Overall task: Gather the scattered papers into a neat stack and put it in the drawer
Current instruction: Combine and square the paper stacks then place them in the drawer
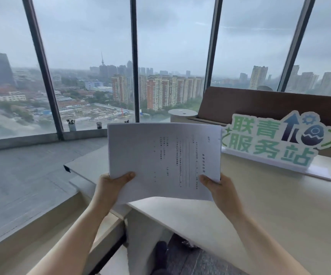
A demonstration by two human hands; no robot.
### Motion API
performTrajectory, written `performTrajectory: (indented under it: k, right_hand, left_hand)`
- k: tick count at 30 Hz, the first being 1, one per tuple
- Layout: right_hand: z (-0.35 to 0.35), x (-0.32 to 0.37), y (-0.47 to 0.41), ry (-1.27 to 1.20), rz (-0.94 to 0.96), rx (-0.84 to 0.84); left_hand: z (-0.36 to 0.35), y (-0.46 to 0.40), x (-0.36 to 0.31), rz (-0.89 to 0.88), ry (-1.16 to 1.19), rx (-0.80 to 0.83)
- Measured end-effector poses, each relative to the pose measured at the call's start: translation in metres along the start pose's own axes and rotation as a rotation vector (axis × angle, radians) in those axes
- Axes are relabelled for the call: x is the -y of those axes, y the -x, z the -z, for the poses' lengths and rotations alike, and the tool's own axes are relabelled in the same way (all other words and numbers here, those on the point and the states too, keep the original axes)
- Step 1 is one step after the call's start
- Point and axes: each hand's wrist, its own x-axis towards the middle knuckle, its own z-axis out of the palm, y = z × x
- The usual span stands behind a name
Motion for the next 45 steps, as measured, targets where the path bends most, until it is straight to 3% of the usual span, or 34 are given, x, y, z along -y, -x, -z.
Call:
performTrajectory:
  k: [14, 19, 31, 39, 45]
  right_hand:
    - [-0.195, -0.009, -0.020, 0.146, -0.092, 0.372]
    - [-0.250, -0.025, -0.020, 0.336, -0.105, 0.508]
    - [-0.336, -0.069, -0.019, 0.671, -0.193, 0.696]
    - [-0.372, -0.110, -0.025, 0.747, -0.275, 0.821]
    - [-0.390, -0.130, -0.025, 0.922, -0.224, 0.853]
  left_hand:
    - [0.168, 0.030, 0.018, 0.193, -0.122, -0.371]
    - [0.207, 0.040, 0.046, 0.313, -0.204, -0.495]
    - [0.238, 0.042, 0.116, 0.633, -0.438, -0.632]
    - [0.239, 0.044, 0.147, 0.823, -0.361, -0.689]
    - [0.240, 0.040, 0.164, 0.946, -0.270, -0.751]
